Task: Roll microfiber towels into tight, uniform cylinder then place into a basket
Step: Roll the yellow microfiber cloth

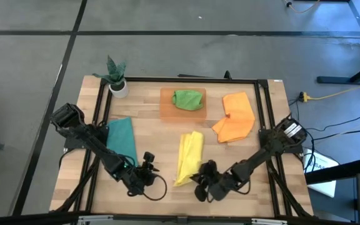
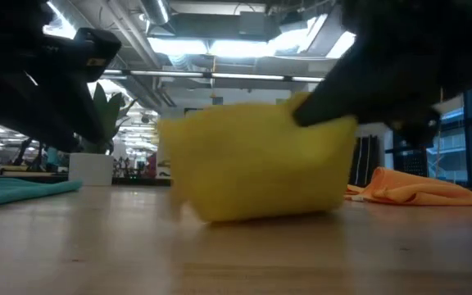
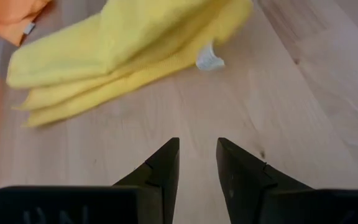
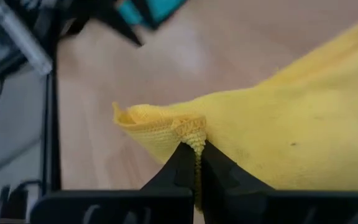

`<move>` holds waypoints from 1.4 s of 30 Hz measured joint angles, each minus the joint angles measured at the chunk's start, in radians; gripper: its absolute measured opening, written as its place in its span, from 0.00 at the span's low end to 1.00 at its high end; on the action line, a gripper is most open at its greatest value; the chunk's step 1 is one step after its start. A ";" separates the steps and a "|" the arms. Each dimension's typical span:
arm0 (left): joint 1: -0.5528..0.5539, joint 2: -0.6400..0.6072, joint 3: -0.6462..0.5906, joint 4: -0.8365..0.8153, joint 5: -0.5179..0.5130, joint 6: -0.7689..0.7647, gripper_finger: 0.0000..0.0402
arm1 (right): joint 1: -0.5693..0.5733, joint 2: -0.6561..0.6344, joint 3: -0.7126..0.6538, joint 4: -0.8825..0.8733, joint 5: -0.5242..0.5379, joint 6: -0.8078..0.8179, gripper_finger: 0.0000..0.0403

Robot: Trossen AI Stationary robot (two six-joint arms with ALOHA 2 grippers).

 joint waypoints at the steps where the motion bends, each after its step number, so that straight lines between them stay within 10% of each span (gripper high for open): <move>1: 0.002 0.000 0.000 0.000 0.000 0.000 0.25 | 0.009 -0.009 -0.020 -0.004 0.036 0.046 0.01; 9: 0.010 0.000 0.000 0.000 0.001 0.027 0.25 | 0.079 -0.018 -0.187 0.070 0.146 0.438 0.01; 23: 0.025 0.000 0.000 0.010 0.004 0.078 0.25 | 0.112 -0.117 -0.244 -0.015 0.305 0.479 0.01; 42: 0.027 0.000 0.000 0.007 0.003 0.114 0.25 | 0.047 -0.111 -0.244 -0.467 0.157 0.858 0.01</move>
